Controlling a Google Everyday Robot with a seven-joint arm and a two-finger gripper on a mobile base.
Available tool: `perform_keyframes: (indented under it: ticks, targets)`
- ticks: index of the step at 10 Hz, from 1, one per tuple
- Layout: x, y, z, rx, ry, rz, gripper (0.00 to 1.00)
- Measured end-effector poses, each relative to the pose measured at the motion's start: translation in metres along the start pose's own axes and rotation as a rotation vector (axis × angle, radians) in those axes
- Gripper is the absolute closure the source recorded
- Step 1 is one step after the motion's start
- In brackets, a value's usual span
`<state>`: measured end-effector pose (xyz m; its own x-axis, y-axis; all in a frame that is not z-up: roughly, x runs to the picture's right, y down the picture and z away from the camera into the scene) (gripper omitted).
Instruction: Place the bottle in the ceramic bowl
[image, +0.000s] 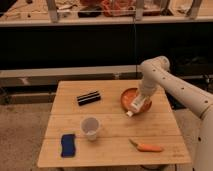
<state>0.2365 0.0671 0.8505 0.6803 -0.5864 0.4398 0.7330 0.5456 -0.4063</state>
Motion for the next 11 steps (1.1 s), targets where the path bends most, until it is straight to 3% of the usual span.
perform_keyframes:
  ticks: [1, 4, 11]
  targets:
    - [0.0001, -0.0019, 0.0007, 0.006, 0.0, -0.001, 0.4]
    - [0.0001, -0.0048, 0.0024, 0.014, -0.003, -0.001, 0.2]
    - [-0.0008, -0.0069, 0.0036, 0.001, 0.006, 0.013, 0.2]
